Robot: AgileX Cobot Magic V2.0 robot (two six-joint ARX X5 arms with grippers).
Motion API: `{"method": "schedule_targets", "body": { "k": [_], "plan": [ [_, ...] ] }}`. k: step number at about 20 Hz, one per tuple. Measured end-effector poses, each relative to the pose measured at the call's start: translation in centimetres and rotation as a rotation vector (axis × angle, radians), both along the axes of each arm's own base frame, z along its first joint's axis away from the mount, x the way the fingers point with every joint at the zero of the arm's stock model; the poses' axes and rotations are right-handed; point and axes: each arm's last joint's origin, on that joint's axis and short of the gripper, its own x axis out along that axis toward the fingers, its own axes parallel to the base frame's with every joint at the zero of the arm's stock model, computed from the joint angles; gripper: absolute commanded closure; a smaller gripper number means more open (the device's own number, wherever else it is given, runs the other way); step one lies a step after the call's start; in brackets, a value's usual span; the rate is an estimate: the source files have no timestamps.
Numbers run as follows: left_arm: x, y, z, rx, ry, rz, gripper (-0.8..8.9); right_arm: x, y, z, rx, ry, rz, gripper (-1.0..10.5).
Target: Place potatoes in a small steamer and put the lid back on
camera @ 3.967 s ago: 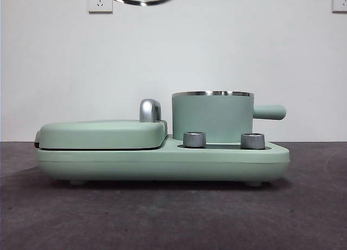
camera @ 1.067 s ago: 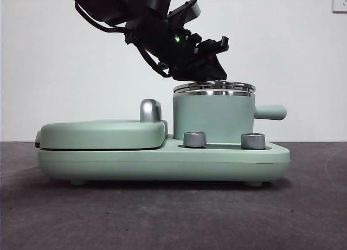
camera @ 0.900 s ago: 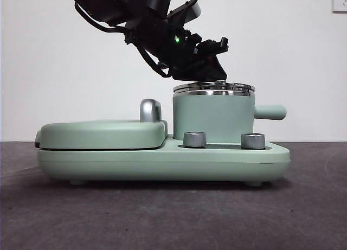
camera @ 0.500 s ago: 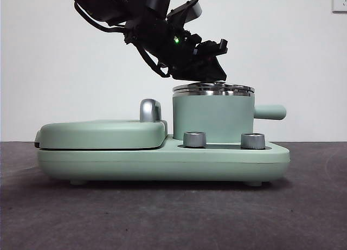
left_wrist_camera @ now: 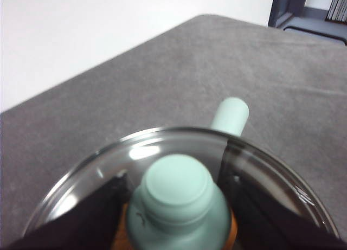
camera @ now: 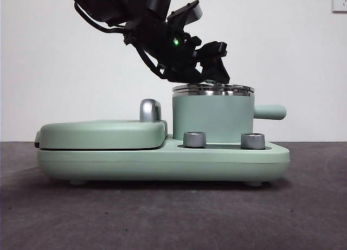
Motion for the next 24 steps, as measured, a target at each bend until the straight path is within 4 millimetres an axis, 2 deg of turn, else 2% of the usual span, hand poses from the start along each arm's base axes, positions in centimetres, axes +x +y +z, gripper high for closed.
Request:
{"method": "schedule_targets", "body": {
  "k": [7, 9, 11, 14, 19, 24],
  "plan": [
    [-0.2, 0.1, 0.2, -0.018, 0.029, 0.009, 4.36, 0.0, 0.0, 0.0, 0.000, 0.000, 0.000, 7.0],
    [-0.9, 0.8, 1.6, -0.018, 0.057, 0.018, 4.40, 0.0, 0.0, 0.0, 0.000, 0.001, 0.000, 7.0],
    [-2.0, 2.4, 4.8, -0.038, 0.040, 0.033, 4.40, 0.1, 0.0, 0.0, -0.001, 0.002, 0.000, 7.0],
    [-4.1, 6.2, 9.8, -0.061, 0.030, 0.077, 4.40, 0.2, 0.1, -0.1, -0.002, 0.004, 0.000, 7.0],
    [-6.9, 10.2, 12.0, -0.008, 0.165, 0.080, 4.40, 0.5, 0.2, 0.2, 0.011, -0.024, 0.001, 7.0],
    [-11.3, 13.9, 14.7, -0.028, 0.130, 0.112, 4.40, 0.5, 0.2, 0.2, 0.014, -0.027, 0.003, 7.0]
  ]
}}
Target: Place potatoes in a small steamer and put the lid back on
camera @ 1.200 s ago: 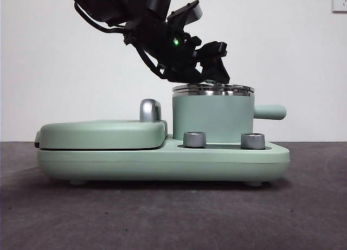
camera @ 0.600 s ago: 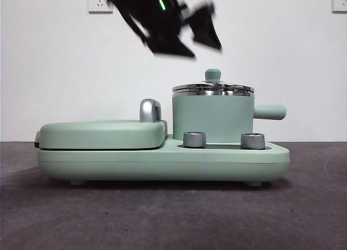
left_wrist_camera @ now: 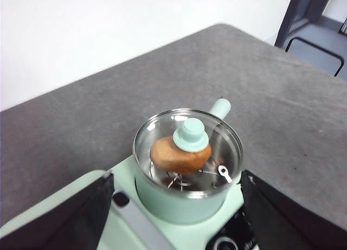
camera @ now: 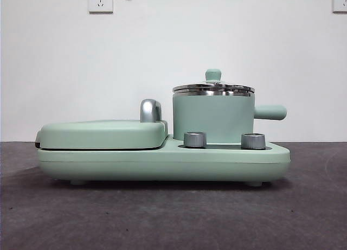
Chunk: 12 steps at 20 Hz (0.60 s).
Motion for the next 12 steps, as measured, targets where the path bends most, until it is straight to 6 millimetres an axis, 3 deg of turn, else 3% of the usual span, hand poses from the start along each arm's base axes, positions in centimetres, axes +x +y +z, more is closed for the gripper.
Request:
{"method": "schedule_targets", "body": {
  "k": [3, 8, 12],
  "plan": [
    [-3.3, 2.4, -0.6, -0.004, -0.001, 0.028, 4.40, 0.0, 0.1, 0.0, 0.013, 0.005, 0.018, 7.0],
    [-9.2, 5.8, -4.0, -0.067, 0.049, 0.090, 4.40, -0.1, 0.2, 0.0, 0.043, 0.018, 0.059, 7.0],
    [-11.4, 6.9, -5.3, -0.069, 0.114, 0.133, 4.41, -0.2, 0.2, 0.0, 0.058, 0.025, 0.079, 7.0]
  ]
}}
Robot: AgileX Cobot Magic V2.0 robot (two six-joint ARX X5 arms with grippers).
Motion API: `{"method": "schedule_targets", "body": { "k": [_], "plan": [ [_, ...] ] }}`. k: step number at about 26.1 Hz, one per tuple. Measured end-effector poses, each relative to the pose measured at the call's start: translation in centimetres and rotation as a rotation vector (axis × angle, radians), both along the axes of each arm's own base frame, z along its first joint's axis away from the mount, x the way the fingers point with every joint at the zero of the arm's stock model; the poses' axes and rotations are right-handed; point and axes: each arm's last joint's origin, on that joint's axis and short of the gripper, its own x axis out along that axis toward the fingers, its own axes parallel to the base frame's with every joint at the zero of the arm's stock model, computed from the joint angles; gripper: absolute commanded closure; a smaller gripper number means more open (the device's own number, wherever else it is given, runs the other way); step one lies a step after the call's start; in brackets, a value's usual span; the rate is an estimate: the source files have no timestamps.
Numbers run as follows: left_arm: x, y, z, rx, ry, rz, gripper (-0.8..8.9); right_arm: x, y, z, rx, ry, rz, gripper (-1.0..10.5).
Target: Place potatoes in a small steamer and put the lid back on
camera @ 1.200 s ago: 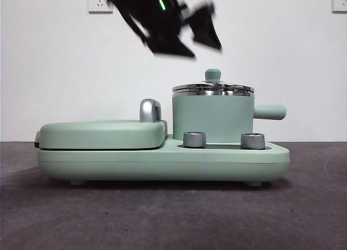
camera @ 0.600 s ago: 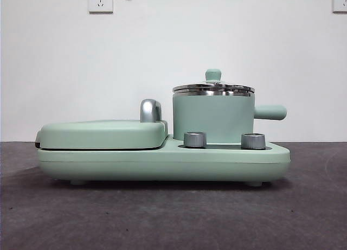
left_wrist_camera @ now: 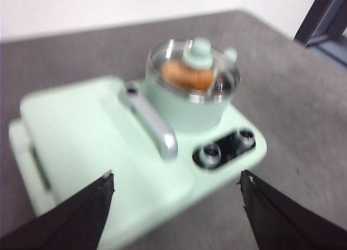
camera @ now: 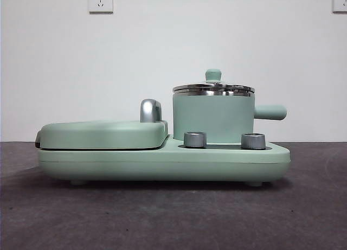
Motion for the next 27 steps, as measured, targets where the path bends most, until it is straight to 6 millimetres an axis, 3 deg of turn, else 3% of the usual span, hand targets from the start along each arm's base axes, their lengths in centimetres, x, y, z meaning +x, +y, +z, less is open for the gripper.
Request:
{"method": "schedule_targets", "body": {
  "k": [3, 4, 5, 6, 7, 27],
  "plan": [
    [-0.75, 0.33, -0.37, 0.011, 0.058, 0.008, 4.62, 0.00, 0.00, 0.01, 0.000, -0.001, 0.000, 7.2],
    [-0.89, 0.39, -0.48, 0.015, 0.072, 0.009, 5.56, 0.01, 0.00, 0.01, 0.001, -0.002, 0.000, 8.0],
    [-0.93, 0.41, -0.53, 0.016, 0.079, 0.010, 7.23, 0.02, 0.01, 0.03, 0.002, -0.003, 0.000, 9.4],
    [-0.96, 0.43, -0.52, 0.015, 0.079, 0.010, 7.99, 0.02, 0.01, 0.03, 0.002, -0.002, -0.001, 9.3],
    [-1.00, 0.44, -0.49, 0.014, 0.077, 0.010, 8.14, 0.02, 0.01, 0.03, 0.001, -0.004, 0.000, 9.3],
    [-1.31, 0.57, -0.77, 0.028, 0.110, 0.011, 8.07, -0.48, -0.13, 0.38, 0.029, -0.031, 0.018, 9.3]
  ]
}}
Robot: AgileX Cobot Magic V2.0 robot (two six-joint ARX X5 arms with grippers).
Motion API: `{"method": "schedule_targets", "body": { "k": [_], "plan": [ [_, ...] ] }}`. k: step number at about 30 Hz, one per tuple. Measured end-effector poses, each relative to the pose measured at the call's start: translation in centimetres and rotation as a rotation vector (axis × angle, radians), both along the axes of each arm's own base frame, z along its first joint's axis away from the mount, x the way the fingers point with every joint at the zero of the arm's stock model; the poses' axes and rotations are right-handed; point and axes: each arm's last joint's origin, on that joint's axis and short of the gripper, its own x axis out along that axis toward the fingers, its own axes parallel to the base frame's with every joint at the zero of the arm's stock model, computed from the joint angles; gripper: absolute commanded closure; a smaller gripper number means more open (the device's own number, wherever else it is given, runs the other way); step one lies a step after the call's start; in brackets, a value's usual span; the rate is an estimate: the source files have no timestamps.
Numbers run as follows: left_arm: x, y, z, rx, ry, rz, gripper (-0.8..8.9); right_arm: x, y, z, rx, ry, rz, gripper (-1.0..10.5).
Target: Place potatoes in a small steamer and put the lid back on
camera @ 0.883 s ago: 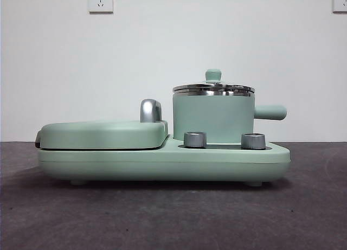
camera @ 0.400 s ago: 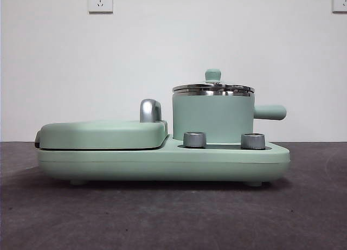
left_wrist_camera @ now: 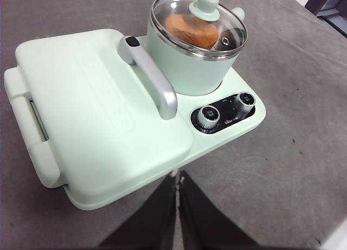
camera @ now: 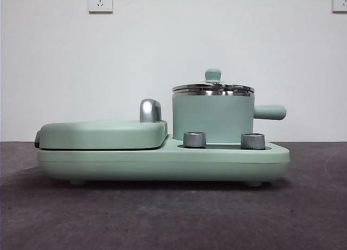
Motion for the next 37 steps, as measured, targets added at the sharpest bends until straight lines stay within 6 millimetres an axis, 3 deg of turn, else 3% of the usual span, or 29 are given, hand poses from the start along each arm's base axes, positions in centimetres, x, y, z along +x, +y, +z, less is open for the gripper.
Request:
{"method": "schedule_targets", "body": {
  "k": [6, 10, 16, 23, 37],
  "plan": [
    [-0.6, 1.1, -1.2, 0.013, -0.181, 0.076, 8.07, 0.0, 0.0, 0.0, 0.000, 0.000, 0.000, 9.3],
    [-1.1, 3.2, -5.5, 0.018, -0.329, 0.268, 8.07, 0.0, 0.0, 0.0, 0.000, 0.000, 0.000, 9.3],
    [-2.2, 5.6, -13.4, 0.045, -0.376, 0.482, 8.07, 0.0, 0.0, 0.0, 0.000, 0.000, 0.000, 9.3],
    [-2.7, 6.2, -17.5, 0.041, -0.431, 0.544, 8.07, 0.0, 0.0, 0.0, 0.000, 0.000, 0.000, 9.3],
    [-2.9, 6.2, -17.9, 0.040, -0.426, 0.544, 8.07, 0.0, 0.0, 0.0, 0.001, -0.001, 0.000, 9.2]
  ]
}}
